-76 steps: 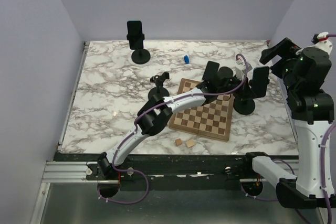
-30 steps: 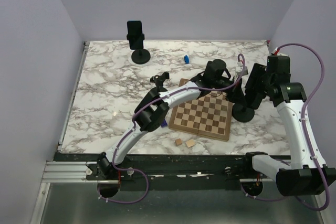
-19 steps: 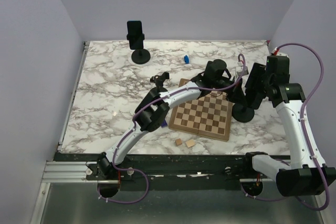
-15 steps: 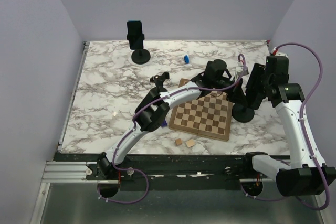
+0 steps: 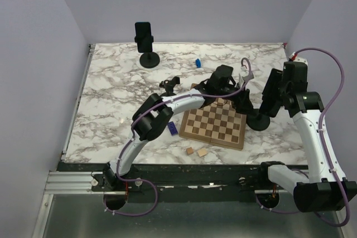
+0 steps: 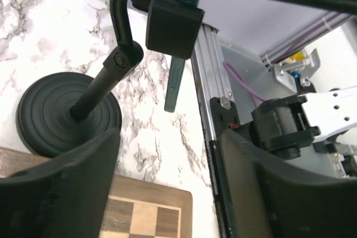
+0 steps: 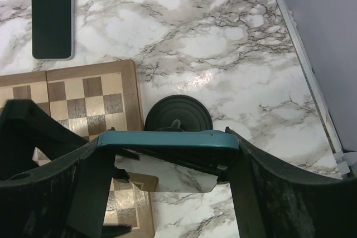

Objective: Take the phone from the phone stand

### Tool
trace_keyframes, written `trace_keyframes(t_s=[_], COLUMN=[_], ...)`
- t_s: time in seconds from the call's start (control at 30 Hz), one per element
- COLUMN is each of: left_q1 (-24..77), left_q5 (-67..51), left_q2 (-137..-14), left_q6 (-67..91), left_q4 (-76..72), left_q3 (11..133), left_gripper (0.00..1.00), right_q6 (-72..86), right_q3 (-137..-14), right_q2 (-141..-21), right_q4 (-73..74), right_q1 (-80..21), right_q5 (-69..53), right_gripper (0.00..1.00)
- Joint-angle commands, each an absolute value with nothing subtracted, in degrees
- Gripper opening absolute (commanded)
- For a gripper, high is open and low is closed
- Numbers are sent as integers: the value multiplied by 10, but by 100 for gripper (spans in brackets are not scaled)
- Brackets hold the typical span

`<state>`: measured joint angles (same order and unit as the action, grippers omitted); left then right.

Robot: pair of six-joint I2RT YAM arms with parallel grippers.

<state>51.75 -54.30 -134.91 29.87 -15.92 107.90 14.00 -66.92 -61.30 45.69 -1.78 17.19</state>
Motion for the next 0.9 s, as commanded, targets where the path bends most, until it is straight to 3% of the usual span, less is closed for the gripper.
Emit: trace_keyframes(t_s=[0.0,0.1,0.27,0.47,0.7,0.87], left_q1=[502,497,505,515,518,518], left_q5=[-489,-468,-429,-407,-423,-439], left_q2=[-1260,-1257,-1284,-1328,-1355,-1368], left_q6=[345,383,434,436,435,446], left_q4=[-285,-320,-393,-378,-352,-350], left_q3=[1002,995,1009,1065,1102,1114], left_gripper=[88,89,65,65,49,46], right_q6=[132,139,152,172,179,178], right_q3=[-664,-664,-676,-683,-676,-677], right_q2=[-608,-603,-604,-601,-603,-601], right_q4=[446,446,455,455,450,449], right_q1=[-19,-19,-19,-19,-19,-19], right_q5=[191,204,190,163,157,160], right_gripper=[1,1,1,1,1,1])
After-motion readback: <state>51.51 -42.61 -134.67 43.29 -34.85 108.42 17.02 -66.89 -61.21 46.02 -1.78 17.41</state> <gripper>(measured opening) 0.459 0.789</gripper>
